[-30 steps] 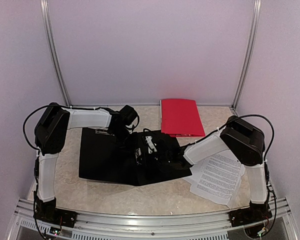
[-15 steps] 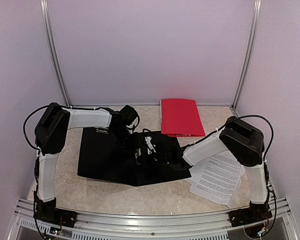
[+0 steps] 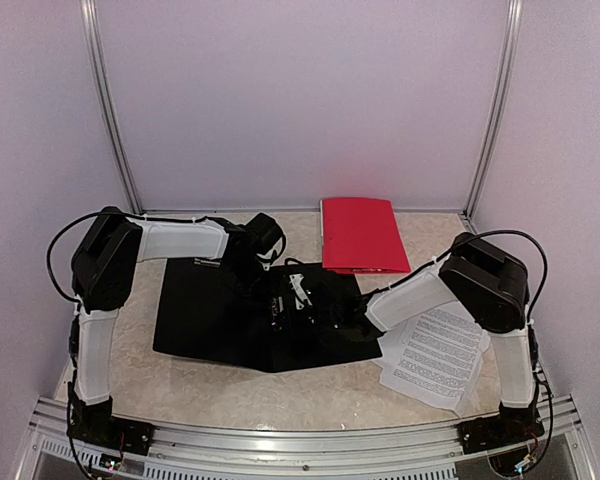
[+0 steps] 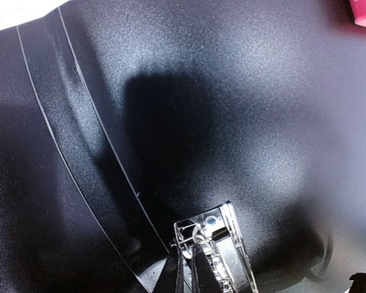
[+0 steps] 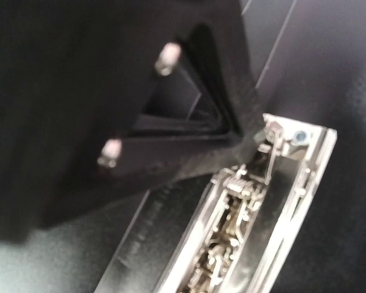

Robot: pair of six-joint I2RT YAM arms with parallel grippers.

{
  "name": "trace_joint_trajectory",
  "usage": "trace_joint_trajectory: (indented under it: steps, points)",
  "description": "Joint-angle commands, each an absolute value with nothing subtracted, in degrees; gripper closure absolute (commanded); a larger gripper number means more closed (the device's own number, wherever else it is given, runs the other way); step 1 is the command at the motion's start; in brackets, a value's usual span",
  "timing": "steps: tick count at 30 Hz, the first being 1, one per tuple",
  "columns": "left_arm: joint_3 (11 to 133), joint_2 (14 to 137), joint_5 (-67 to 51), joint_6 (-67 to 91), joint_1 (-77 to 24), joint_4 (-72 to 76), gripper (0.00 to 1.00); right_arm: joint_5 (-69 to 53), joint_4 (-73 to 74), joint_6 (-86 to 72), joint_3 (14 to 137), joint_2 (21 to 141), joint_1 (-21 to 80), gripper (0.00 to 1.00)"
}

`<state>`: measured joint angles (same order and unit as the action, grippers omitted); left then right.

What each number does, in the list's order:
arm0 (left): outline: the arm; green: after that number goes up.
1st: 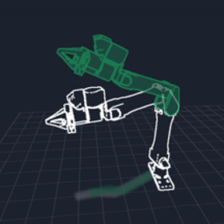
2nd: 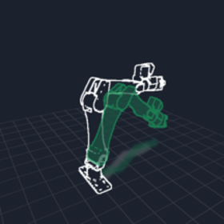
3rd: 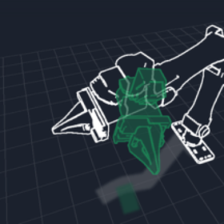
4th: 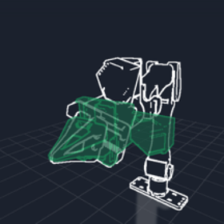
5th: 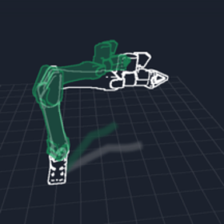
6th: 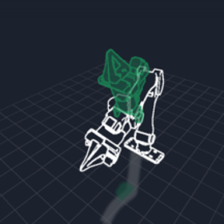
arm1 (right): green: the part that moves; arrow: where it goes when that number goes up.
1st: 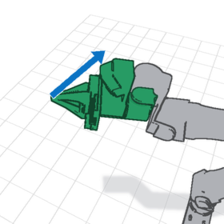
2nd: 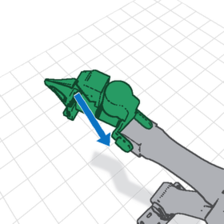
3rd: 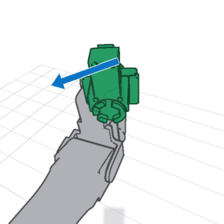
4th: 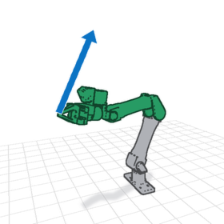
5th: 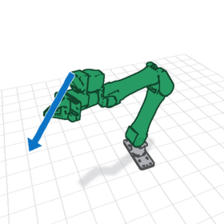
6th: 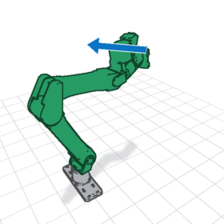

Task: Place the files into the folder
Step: Open the spring clip on the folder at the center of the board.

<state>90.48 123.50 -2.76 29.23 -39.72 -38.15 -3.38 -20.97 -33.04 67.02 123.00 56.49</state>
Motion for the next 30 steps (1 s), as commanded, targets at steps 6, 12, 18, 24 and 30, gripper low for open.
trace_joint_trajectory:
  steps: [6, 12, 18, 24, 30]
  points:
    - [86.91, 131.22, -3.04, 28.2, -40.08, -40.25, 0.96, -11.8, -13.66, -36.67, 56.14, 120.22, 55.87, 0.88]
    - [87.57, 131.05, -3.58, 29.1, -40.08, -40.43, 0.97, -12.85, -17.38, -38.93, 55.51, 117.77, 55.53, 0.77]
    - [87.21, 130.74, -4.54, 29.85, -39.91, -40.08, 0.97, -13.0, -18.12, -39.24, 58.03, 118.38, 55.12, 0.71]
    - [86.92, 130.44, -7.64, 30.63, -39.31, -39.07, 0.97, -10.49, -18.19, -38.12, 61.03, 119.3, 55.05, 0.67]
    - [87.01, 130.19, -9.57, 30.89, -38.81, -38.86, 0.96, -6.1, -17.26, -34.66, 63.79, 120.06, 55.24, 0.67]
